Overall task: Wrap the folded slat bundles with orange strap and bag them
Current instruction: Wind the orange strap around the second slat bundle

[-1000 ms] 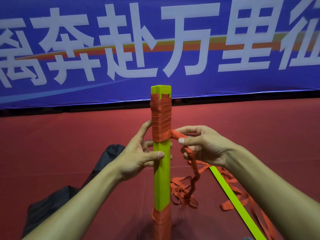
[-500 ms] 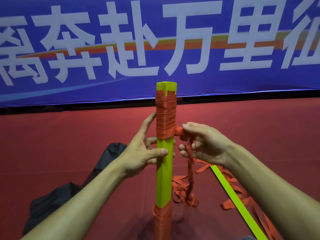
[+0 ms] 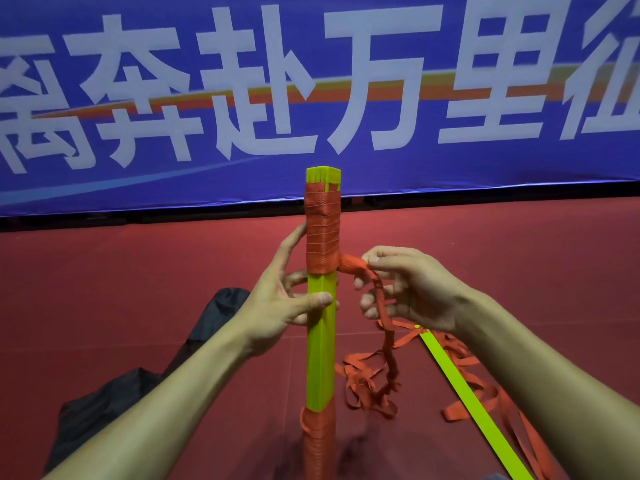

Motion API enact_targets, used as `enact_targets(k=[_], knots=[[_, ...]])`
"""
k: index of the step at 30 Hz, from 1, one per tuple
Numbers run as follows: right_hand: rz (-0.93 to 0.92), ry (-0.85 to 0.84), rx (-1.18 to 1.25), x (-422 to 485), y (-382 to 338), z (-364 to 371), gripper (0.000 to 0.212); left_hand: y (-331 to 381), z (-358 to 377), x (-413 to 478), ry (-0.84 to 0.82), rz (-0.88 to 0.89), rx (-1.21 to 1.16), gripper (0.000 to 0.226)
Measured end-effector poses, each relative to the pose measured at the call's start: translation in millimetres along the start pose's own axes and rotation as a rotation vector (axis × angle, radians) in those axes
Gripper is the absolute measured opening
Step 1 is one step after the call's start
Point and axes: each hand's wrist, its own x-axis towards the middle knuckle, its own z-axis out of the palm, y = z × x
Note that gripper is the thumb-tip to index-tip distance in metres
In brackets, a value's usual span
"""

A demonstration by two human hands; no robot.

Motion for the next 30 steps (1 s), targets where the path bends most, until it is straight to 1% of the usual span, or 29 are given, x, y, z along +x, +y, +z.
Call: enact_targets(k=[1, 2, 4, 8, 11, 15, 19, 21, 25, 28, 30], knots=[[0.013, -0.034, 0.044, -1.0, -0.8, -0.6, 0.004, -0.6, -1.1, -0.2, 0.005, -0.003, -0.003, 0.095], [0.013, -0.056, 0.073, -1.4, -0.5, -1.0, 0.005, -1.0, -1.5, -0.9, 0.006, -0.009, -0.008, 0.093], [0.001, -0.077, 0.093, -2.0, 1.3, -0.5, 0.011, -0.5, -1.4, -2.3, 0.002, -0.021, -0.017, 0.09], [-0.022, -0.064, 0.065, 1.5, 7.0, -1.1, 0.023, -0.1, -1.5, -3.0, 0.004, -0.047, -0.007, 0.091], [-0.04, -0.031, 0.047, 5.9, 9.4, 0.5, 0.024, -1.5, -2.5, -2.0, 0.019, -0.061, 0.038, 0.091], [-0.115, 0.091, -0.143, 6.4, 10.0, 7.9, 0.031, -1.2, 1.0, -2.0, 0.049, -0.047, 0.092, 0.092], [-0.304, 0.291, -0.306, 9.3, 12.5, 19.8, 0.038, 1.0, 8.9, -1.2, 0.101, 0.031, 0.161, 0.094], [-0.362, 0.366, -0.384, 11.0, 14.3, 22.6, 0.044, 2.3, 13.6, -1.5, 0.141, 0.084, 0.202, 0.095], [-0.397, 0.463, -0.502, 13.0, 15.1, 23.4, 0.052, 4.1, 21.2, -1.2, 0.198, 0.125, 0.274, 0.098], [-0.397, 0.528, -0.598, 13.9, 14.8, 23.6, 0.051, 4.0, 23.6, 0.2, 0.224, 0.119, 0.309, 0.099], [-0.408, 0.533, -0.627, 13.6, 13.7, 23.1, 0.051, 4.2, 23.7, 0.3, 0.225, 0.13, 0.317, 0.099]])
